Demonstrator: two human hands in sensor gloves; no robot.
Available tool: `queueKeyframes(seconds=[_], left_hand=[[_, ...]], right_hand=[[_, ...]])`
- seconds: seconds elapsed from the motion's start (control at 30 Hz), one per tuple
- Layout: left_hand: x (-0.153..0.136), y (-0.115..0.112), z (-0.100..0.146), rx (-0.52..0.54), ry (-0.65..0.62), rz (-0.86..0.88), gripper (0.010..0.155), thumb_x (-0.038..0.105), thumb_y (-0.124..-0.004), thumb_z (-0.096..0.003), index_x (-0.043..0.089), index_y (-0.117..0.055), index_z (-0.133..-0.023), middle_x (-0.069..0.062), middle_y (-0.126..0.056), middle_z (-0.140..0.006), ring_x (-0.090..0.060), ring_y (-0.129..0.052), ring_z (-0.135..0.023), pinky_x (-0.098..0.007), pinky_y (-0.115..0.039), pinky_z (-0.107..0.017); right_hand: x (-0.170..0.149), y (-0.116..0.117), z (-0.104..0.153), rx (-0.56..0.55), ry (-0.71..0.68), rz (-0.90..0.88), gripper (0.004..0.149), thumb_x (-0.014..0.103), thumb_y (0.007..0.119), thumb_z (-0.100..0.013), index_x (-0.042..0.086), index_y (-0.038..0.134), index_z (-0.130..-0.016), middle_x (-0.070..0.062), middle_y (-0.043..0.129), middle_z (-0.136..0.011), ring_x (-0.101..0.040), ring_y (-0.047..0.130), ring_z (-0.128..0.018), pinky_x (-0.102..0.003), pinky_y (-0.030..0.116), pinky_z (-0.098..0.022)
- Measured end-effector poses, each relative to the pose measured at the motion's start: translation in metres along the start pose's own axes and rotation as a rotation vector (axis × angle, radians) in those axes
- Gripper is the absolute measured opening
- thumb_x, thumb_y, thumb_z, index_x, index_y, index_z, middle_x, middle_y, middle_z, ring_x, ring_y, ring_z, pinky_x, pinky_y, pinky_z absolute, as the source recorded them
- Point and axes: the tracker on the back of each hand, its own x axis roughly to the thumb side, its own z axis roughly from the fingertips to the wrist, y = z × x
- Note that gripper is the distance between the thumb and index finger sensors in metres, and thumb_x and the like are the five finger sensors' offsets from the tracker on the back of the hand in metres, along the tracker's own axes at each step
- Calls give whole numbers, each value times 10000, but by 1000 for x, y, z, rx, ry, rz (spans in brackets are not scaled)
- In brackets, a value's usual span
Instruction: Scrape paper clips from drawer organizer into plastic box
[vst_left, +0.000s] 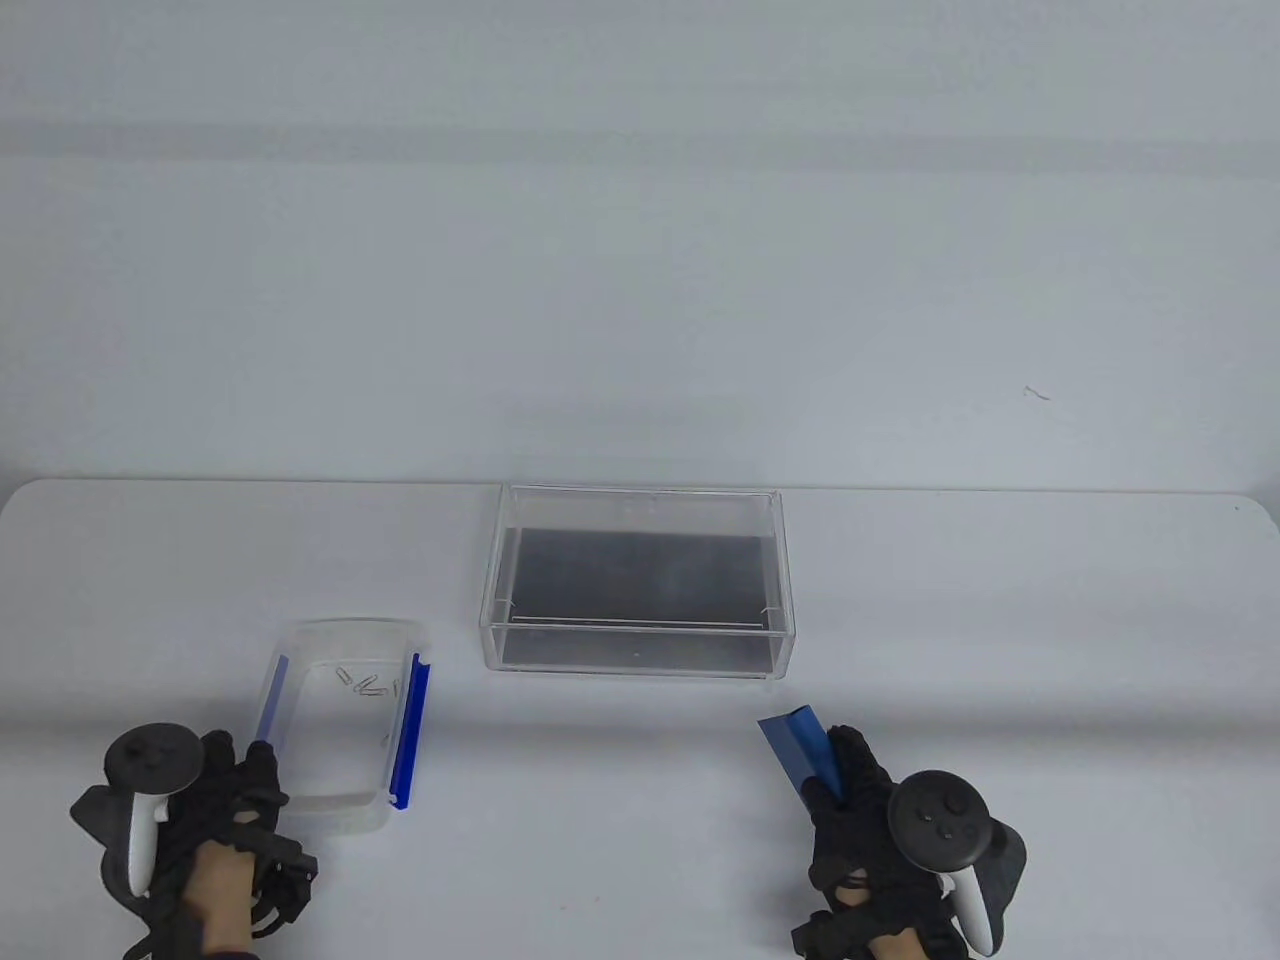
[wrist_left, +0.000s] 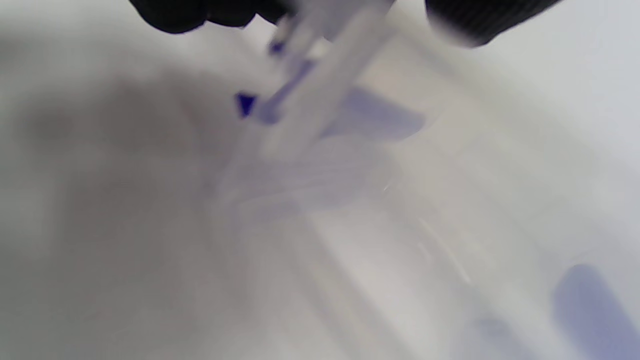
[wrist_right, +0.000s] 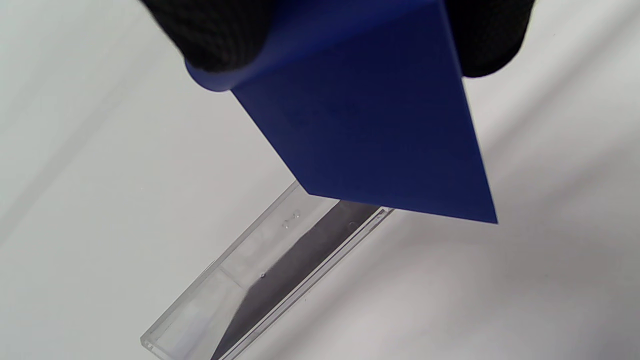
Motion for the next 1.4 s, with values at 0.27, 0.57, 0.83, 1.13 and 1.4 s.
queueKeyframes(seconds=[0.27,0.57,0.83,1.13,1.4], left_hand=[[60,4,42,69,-347,82,683,524,-671,-457,158,-552,-1021,-147,-435,-1042,-444,-497,-961,-550,-595,-667],[115,-47,88,-110,-646,113,657,504,-669,-463,155,-574,-1011,-151,-491,-1025,-443,-570,-929,-530,-650,-633],[134,-101,113,-223,-692,10,663,494,-667,-466,154,-540,-1020,-153,-460,-1032,-447,-540,-941,-538,-629,-647],[135,-117,114,-253,-681,-69,666,493,-666,-466,150,-533,-1021,-155,-450,-1033,-451,-530,-943,-543,-624,-647],[137,-124,117,-270,-699,-112,667,494,-666,-465,149,-533,-1021,-154,-454,-1033,-450,-531,-944,-542,-627,-646]], right_hand=[[-1,0,-1,-1,-1,2,635,381,703,-440,215,425,-986,-59,689,-921,-294,790,-760,-519,619,-647],[1,1,0,6,-13,10,634,384,696,-442,219,420,-988,-55,684,-926,-291,786,-767,-517,617,-651],[2,4,1,21,-27,13,630,378,680,-441,218,414,-989,-59,674,-933,-297,773,-777,-522,607,-655],[16,35,3,105,-129,159,614,364,716,-445,264,435,-981,-29,641,-963,-300,698,-851,-523,559,-685],[38,75,8,190,-251,348,601,318,791,-424,298,499,-949,-9,639,-966,-296,682,-873,-529,546,-693]])
